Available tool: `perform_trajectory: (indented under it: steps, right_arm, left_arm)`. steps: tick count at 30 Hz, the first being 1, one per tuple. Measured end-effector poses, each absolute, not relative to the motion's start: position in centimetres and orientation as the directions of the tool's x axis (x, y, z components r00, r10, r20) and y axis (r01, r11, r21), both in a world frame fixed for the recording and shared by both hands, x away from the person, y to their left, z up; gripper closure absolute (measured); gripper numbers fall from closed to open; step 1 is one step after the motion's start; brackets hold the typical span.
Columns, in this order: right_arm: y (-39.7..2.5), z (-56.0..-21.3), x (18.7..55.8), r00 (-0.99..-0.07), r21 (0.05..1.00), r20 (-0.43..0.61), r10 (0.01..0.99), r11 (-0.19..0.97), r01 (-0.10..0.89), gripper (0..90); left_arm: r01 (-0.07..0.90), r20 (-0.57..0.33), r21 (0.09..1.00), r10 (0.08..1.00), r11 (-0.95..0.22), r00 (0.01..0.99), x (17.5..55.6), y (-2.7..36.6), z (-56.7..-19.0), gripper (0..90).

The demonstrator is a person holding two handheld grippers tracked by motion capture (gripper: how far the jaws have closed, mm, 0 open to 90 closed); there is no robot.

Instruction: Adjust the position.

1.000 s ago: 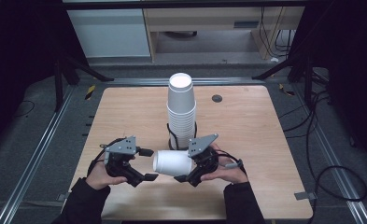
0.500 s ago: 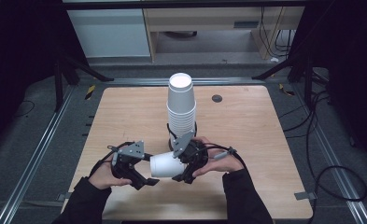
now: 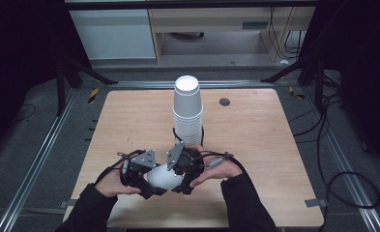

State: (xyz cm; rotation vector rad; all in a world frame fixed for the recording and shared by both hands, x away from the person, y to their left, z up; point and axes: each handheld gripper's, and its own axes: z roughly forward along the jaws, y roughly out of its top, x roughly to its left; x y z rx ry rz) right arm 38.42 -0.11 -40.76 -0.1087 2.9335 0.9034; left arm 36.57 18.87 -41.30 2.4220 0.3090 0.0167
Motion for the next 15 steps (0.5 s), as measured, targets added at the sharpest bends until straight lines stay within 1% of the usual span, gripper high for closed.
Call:
perform_trajectory:
  steps: [3,4,5,7,15]
  right_arm:
    - [0.04,-40.76,38.34,-0.995,0.556,-0.089,-0.047,0.827,-0.089,8.3]
    - [0.05,-40.78,38.39,-0.994,0.55,-0.096,-0.048,0.83,-0.093,8.3]
    - [0.05,-40.81,38.41,-0.994,0.55,-0.094,-0.047,0.83,-0.092,8.3]
    - [0.01,-40.82,38.41,-0.995,0.55,-0.089,-0.051,0.83,-0.092,8.5]
    - [0.1,-40.88,38.35,-0.994,0.555,-0.097,-0.049,0.826,-0.095,7.6]
  left_arm:
    - [0.215,-0.069,0.639,0.223,-0.738,0.972,36.48,18.73,-41.37,16.6]
    - [0.211,-0.067,0.638,0.22,-0.74,0.973,36.45,18.72,-41.35,20.4]
    - [0.212,-0.066,0.636,0.221,-0.742,0.973,36.43,18.7,-41.34,21.1]
    - [0.214,-0.074,0.63,0.216,-0.746,0.973,36.44,18.66,-41.36,21.8]
    - [0.208,-0.059,0.624,0.22,-0.753,0.974,36.36,18.74,-41.17,22.5]
